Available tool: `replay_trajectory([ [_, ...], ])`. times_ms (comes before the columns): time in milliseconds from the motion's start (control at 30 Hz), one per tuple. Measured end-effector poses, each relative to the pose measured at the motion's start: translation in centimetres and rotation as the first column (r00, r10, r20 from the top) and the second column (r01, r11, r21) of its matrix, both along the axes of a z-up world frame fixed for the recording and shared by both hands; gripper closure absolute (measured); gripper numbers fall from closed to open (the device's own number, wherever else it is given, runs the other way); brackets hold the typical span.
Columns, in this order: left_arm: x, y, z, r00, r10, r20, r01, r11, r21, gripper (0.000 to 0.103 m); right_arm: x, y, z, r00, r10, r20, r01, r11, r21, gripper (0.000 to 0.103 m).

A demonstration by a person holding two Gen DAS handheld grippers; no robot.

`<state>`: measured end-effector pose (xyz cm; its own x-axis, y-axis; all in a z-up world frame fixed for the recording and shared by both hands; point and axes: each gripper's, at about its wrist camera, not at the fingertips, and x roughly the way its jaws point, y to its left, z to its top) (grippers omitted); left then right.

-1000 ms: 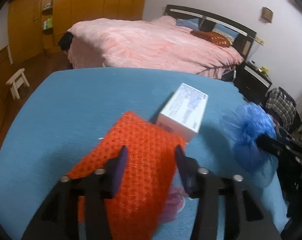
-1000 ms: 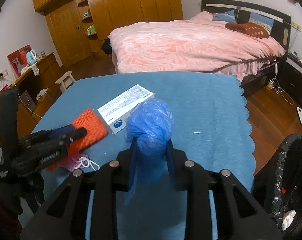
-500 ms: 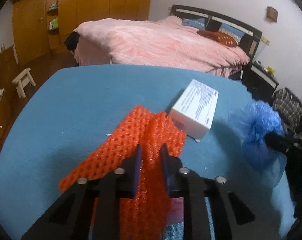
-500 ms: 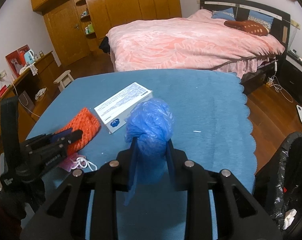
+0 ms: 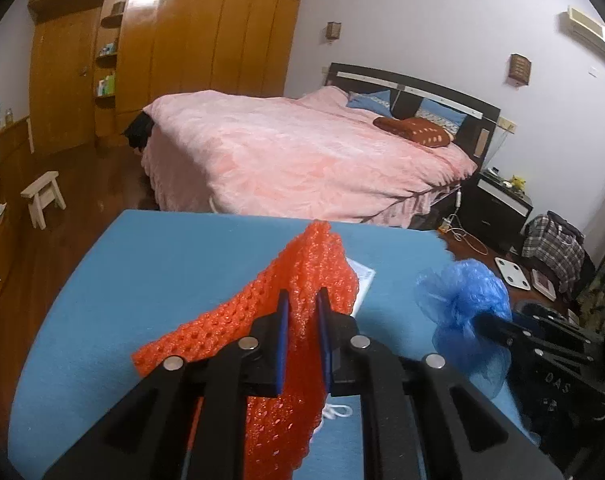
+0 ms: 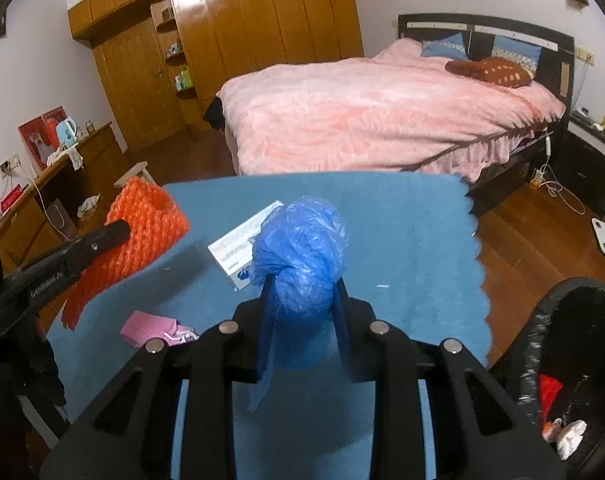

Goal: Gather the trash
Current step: 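Lift the orange strip with the left tool, regripping it, while the right tool holds the blue bag, then carry the orange strip and blue bag over the bin and release both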

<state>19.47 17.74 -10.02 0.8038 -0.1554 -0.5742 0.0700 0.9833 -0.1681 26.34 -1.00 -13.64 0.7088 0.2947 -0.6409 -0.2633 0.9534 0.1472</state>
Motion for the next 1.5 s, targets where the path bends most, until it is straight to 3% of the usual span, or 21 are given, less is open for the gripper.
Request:
replay_trajectory([
  [367,-1.4,-7.1,2.7,0.994,-0.107,0.037,0.107,0.994,-0.009,0.09,-3.4,-5.6,3.7,0.995,-0.076,0.064,0.076,0.997,-0.002,0.077],
  [800,-2.4,-16.8,2.6,0.965,-0.261,0.031,0.262,0.965,-0.031,0.09,-7.7,-15.3,4.3,0.966,-0.248,0.077,0.252,0.967,-0.038,0.077],
  [1267,-3.6,-27.6,2.7,0.884,-0.466,0.034,0.467,0.883,-0.056,0.09,-12.3,-26.0,2.2,0.887,-0.459,0.047,0.461,0.884,-0.082,0.077],
  [1500,-3.7,-32.3,2.3,0.844,-0.535,0.036,0.536,0.842,-0.054,0.09,-13.5,-29.2,1.1,0.857,-0.514,0.041,0.516,0.852,-0.091,0.075],
])
